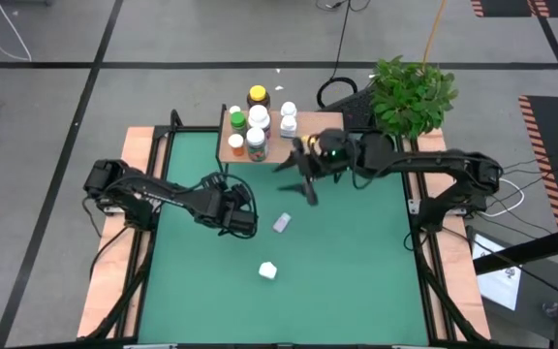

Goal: Pick and place medicine bottles onto shelf by color
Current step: Put the white and blue bottle on the shelf aligned with the white and blue bottles

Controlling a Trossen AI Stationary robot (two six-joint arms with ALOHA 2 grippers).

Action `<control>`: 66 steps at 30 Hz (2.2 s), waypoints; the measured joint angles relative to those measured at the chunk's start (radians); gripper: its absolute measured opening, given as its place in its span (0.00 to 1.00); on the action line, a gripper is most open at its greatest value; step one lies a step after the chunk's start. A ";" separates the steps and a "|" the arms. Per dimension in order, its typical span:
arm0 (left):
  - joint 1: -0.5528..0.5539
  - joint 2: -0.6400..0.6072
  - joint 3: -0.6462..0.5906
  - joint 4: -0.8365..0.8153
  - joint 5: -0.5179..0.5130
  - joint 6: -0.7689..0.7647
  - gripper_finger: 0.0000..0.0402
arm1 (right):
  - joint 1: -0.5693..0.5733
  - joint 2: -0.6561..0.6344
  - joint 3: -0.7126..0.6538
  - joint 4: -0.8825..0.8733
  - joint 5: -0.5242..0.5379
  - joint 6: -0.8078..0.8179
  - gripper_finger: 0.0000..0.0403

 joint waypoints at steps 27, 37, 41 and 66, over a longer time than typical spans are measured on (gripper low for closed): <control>-0.338 0.000 -0.001 0.452 0.187 0.154 0.53 | 0.370 0.001 -0.561 0.659 0.036 0.087 0.59; -0.338 0.000 -0.002 0.794 0.404 0.365 0.53 | 0.522 0.010 -0.599 0.703 0.212 0.141 0.59; -0.333 0.000 -0.002 0.812 0.422 0.390 0.53 | 0.545 0.013 -0.599 0.717 0.216 0.148 0.59; -0.279 0.001 -0.264 1.149 0.494 0.460 0.75 | 0.557 0.013 -0.598 0.703 0.215 0.192 0.59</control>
